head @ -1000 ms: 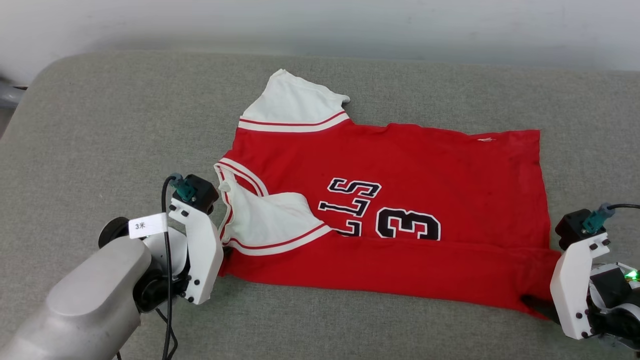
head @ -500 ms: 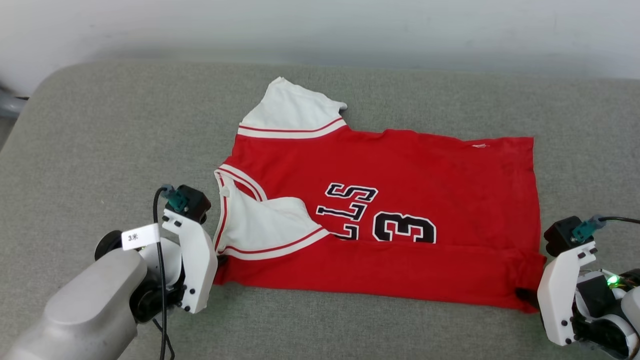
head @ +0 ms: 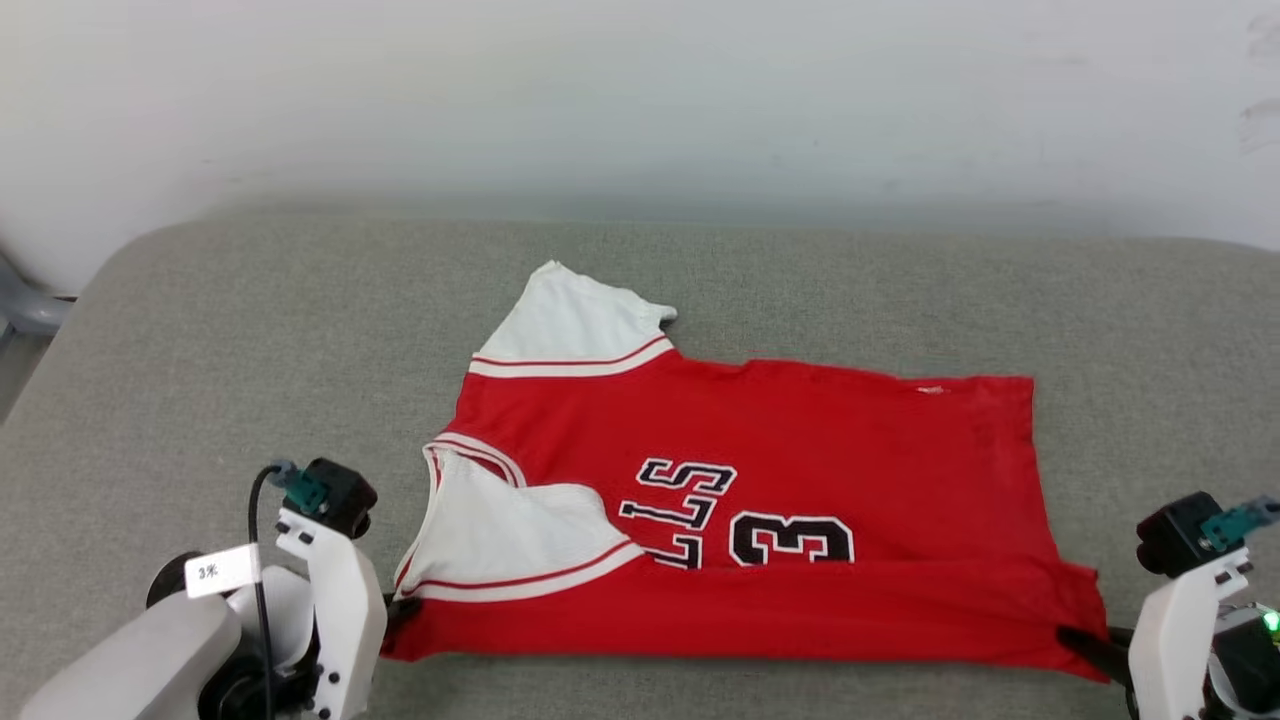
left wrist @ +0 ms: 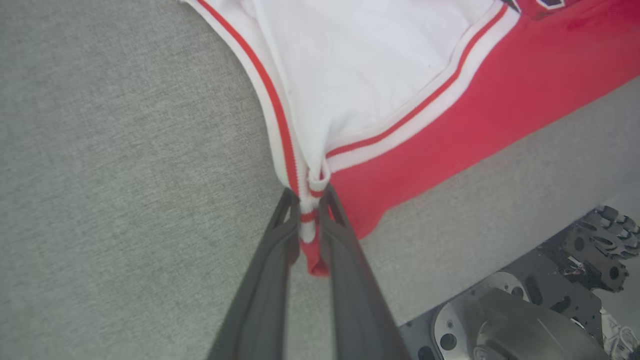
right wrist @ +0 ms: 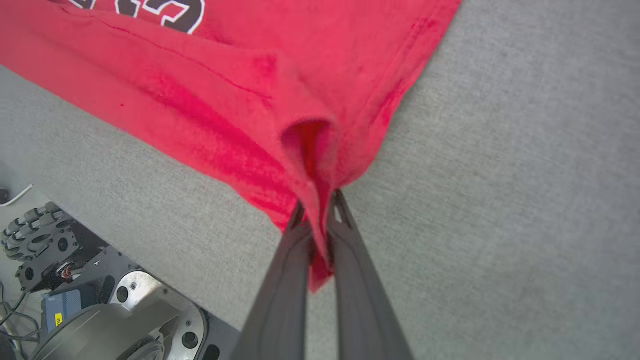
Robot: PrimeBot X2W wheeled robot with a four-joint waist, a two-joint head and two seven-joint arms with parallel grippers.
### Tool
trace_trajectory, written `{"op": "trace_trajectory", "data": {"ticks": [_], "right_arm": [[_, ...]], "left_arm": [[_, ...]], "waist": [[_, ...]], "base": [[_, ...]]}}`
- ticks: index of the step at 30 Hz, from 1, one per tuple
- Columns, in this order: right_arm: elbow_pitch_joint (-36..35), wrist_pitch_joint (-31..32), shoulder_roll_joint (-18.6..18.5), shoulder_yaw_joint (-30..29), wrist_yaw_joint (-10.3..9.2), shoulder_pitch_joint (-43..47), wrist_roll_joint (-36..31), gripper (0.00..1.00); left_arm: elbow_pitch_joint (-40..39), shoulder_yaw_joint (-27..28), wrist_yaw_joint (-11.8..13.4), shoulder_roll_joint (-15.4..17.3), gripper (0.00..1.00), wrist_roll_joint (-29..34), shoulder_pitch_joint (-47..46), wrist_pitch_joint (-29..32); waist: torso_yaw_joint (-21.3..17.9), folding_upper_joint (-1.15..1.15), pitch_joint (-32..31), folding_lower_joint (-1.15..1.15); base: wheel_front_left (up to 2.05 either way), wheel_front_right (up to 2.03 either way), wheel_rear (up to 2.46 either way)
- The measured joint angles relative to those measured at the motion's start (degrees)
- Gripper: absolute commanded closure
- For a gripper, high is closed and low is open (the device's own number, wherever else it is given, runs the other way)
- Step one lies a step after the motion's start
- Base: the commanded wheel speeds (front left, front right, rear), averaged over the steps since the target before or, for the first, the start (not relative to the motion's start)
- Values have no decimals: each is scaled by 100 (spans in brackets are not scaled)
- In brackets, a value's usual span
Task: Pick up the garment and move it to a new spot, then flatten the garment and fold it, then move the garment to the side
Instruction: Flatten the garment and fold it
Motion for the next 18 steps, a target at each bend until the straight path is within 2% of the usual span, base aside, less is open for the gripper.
{"op": "trace_trajectory", "data": {"ticks": [6,11,18], "right_arm": [[-386,133,-201,-338,1,524,44,100],[-604,366,-248,-644,2,918,34,100],[-511,614,27,-881,3,1151,-129,100]], "left_arm": [[-652,-8,257,305,100,-94,425,25],[-1000,-26,457,409,100,-194,734,4],[-905,-45,554,375,100,-290,875,-51]], "waist": [[-11,0,-129,0],[-14,0,-118,0],[-14,0,62,0]], "base": [[0,0,0],[0,0,0],[0,0,0]]}}
